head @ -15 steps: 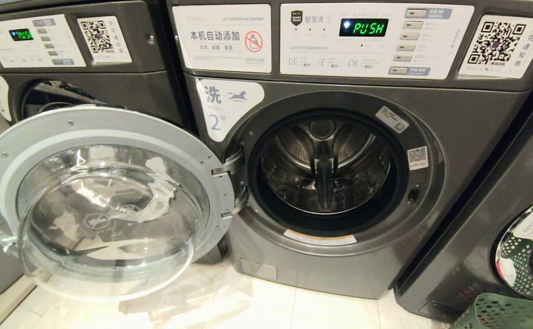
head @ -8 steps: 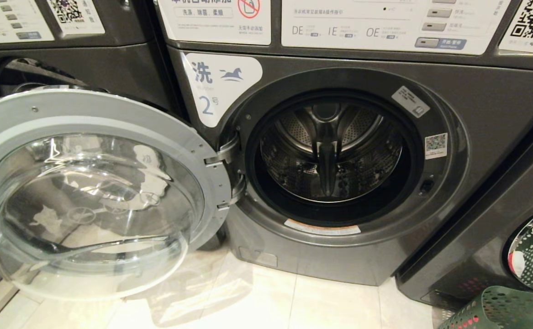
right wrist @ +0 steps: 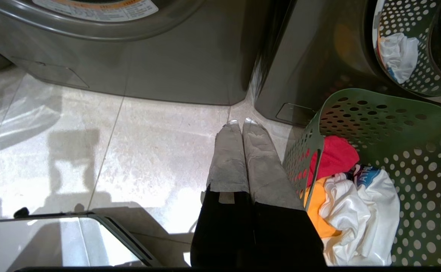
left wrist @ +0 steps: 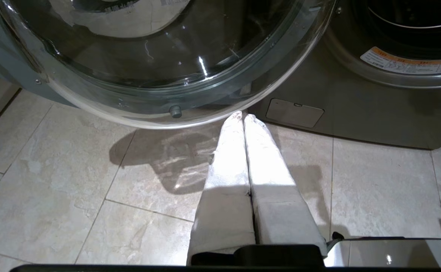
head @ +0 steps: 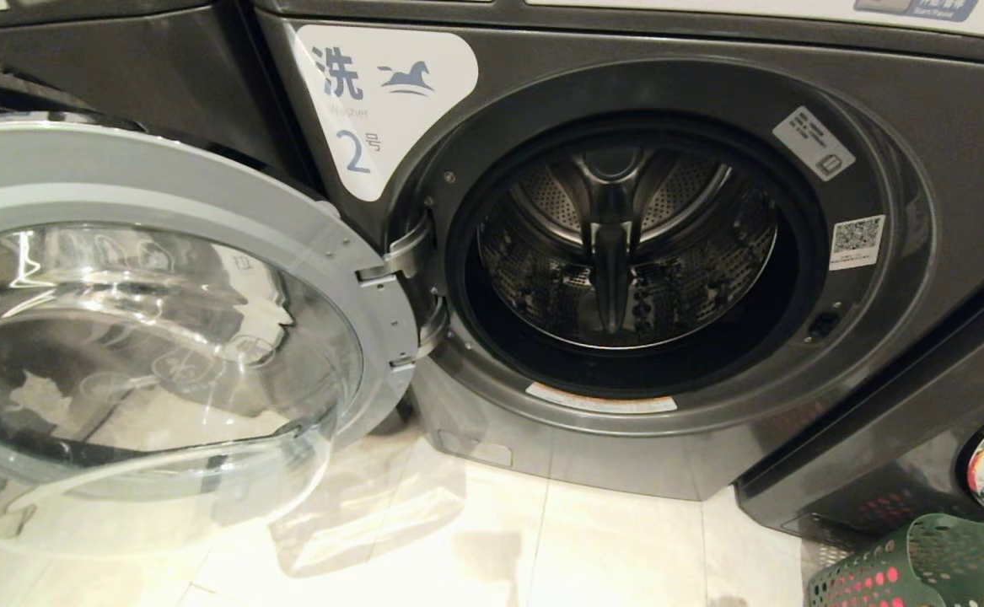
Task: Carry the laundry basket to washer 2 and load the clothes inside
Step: Place the clothes into the washing machine
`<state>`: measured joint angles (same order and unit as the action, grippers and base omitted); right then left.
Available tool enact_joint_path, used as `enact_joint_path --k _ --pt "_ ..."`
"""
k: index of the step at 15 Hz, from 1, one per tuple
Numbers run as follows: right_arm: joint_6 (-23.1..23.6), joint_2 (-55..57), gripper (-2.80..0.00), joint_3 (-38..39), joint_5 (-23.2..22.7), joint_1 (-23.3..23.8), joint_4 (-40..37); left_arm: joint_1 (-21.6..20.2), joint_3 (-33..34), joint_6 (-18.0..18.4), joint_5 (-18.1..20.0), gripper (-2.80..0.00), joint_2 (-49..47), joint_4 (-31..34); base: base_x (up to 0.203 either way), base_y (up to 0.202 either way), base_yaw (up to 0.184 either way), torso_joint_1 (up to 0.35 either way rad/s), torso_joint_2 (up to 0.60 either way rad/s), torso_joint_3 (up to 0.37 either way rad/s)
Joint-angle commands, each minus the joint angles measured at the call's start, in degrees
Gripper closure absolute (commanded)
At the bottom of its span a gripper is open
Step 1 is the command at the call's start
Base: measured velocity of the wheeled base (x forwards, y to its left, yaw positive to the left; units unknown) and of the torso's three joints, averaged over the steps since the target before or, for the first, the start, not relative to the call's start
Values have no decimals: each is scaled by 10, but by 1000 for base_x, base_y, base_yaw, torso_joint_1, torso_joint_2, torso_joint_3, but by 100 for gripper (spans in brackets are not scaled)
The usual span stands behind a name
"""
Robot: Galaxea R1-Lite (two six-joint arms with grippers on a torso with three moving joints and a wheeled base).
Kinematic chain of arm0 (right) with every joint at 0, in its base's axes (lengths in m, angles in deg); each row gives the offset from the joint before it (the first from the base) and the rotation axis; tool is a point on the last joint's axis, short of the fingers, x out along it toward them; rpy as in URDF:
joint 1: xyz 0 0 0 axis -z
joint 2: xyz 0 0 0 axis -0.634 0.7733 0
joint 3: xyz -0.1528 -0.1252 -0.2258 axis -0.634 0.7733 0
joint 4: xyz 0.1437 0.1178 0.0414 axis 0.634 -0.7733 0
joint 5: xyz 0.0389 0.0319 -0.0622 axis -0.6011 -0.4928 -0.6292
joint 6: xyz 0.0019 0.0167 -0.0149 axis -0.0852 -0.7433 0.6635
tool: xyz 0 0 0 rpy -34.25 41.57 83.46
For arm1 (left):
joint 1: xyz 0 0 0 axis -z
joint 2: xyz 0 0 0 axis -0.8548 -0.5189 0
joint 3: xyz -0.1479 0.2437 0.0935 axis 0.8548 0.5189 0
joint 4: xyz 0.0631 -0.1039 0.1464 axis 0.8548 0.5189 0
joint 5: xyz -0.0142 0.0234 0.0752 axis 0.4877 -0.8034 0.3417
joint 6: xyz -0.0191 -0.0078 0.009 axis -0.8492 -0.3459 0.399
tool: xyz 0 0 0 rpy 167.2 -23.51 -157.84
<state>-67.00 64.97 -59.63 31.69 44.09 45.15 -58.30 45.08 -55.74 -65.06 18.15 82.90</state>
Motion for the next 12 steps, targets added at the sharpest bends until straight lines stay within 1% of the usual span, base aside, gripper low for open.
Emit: enact_joint_path --k 1,8,9,11,12 --pt "5 0 0 19 -1 0 0 0 1 0 0 0 -1 0 0 0 0 7 2 -188" --pt "9 0 0 19 -3 0 0 0 1 0 0 0 -1 0 0 0 0 1 2 -199" --pt "16 0 0 17 -4 0 -4 0 1 0 0 0 -1 0 0 0 0 2 6 -203" --pt "49 1 0 12 -1 5 -8 0 1 0 0 0 -1 0 0 0 0 0 5 -114" --pt "64 2 0 -12 5 6 -13 0 1 0 0 0 -1 0 0 0 0 2 2 -46"
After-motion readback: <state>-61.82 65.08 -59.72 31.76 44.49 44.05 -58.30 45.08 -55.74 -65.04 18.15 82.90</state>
